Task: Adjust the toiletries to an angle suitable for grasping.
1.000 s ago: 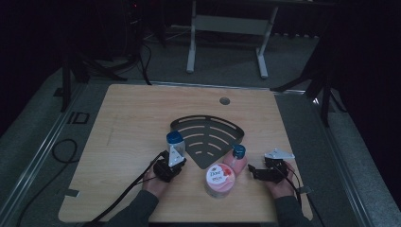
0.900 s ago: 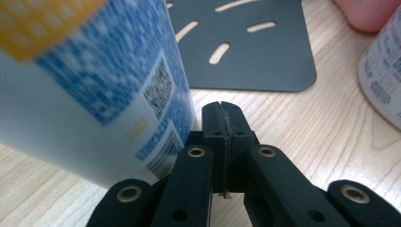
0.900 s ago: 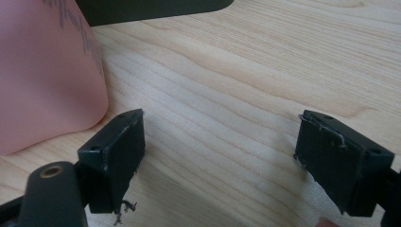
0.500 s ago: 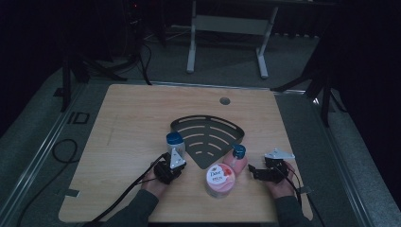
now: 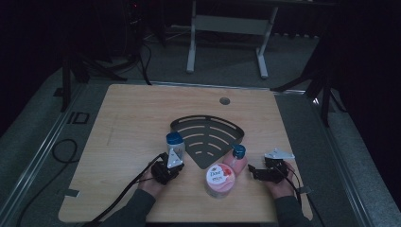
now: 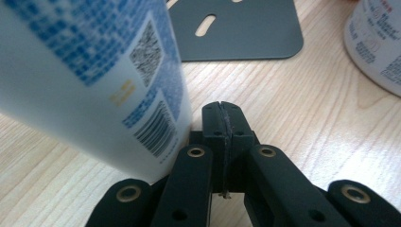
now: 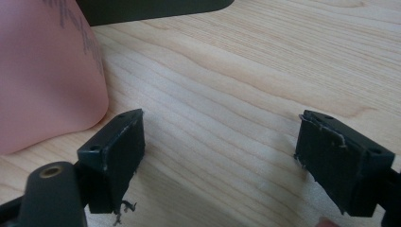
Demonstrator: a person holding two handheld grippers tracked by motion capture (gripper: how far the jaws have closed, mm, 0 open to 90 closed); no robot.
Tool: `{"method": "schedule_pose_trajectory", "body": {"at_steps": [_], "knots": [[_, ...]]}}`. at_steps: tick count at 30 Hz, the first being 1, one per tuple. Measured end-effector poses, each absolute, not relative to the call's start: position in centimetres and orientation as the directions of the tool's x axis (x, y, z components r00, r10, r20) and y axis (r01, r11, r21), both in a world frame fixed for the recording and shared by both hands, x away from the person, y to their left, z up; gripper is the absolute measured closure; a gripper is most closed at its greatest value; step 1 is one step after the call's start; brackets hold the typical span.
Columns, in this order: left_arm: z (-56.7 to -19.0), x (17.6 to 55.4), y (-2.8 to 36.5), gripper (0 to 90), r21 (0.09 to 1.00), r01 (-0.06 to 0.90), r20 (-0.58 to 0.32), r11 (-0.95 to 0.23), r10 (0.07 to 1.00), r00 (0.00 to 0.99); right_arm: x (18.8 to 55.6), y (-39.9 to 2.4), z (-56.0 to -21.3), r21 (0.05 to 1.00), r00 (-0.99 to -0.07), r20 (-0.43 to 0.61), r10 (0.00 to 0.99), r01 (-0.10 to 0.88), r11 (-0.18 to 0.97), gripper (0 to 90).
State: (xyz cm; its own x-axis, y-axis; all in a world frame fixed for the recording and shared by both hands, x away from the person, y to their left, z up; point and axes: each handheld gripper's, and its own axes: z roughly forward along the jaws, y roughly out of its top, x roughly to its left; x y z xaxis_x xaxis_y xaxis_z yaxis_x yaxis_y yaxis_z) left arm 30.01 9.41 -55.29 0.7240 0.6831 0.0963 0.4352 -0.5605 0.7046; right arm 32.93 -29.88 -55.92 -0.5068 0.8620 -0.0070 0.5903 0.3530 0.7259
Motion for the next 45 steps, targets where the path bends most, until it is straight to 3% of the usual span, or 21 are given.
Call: {"method": "schedule_pose_trajectory", "body": {"at_steps": [9, 45], "knots": [[-55.4, 30.4, 9.7, 89.7, 0.696, 0.417, 0.137, -0.585, 0.677, 0.723, 32.9, -29.9, -55.9, 0.726, -0.507, -0.007, 0.862, 0.591, 0.353, 16.0], [-55.6, 32.8, 10.4, 89.7, 0.709, 0.414, 0.129, -0.571, 0.682, 0.720, 32.9, -29.9, -55.9, 0.726, -0.507, -0.007, 0.862, 0.591, 0.353, 16.0]]}}
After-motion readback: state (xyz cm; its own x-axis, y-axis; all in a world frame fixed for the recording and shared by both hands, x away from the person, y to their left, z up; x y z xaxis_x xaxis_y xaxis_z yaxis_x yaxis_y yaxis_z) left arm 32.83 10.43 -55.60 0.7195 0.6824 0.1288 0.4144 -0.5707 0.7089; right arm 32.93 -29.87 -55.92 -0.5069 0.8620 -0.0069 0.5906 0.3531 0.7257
